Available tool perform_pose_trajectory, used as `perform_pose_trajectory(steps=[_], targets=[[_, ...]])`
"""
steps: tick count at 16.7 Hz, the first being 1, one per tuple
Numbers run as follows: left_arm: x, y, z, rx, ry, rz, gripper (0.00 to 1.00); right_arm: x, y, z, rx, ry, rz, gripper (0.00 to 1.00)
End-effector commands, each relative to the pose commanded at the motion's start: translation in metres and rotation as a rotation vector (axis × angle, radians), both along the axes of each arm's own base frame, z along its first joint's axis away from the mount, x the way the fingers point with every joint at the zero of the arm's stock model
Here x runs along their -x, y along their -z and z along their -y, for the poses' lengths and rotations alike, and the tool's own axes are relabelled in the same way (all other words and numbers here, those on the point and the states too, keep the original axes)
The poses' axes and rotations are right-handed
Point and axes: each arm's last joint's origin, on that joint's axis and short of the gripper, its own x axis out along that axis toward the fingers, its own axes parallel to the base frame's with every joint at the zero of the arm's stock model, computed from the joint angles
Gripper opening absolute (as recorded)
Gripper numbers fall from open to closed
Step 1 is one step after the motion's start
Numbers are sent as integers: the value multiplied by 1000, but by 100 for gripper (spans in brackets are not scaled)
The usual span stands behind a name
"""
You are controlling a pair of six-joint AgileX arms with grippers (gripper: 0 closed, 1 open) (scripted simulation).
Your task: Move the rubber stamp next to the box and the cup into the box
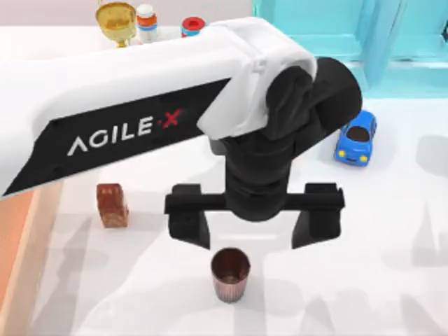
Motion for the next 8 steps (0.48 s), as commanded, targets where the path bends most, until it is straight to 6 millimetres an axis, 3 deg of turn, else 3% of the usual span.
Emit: perform_pose_trajectory(steps=[4,8], targets=[[-1,1,-1,1,-2,2,100,0,0,0,0,0,0,100],[-2,32,1,0,0,0,100,0,0,0,0,0,0,100]])
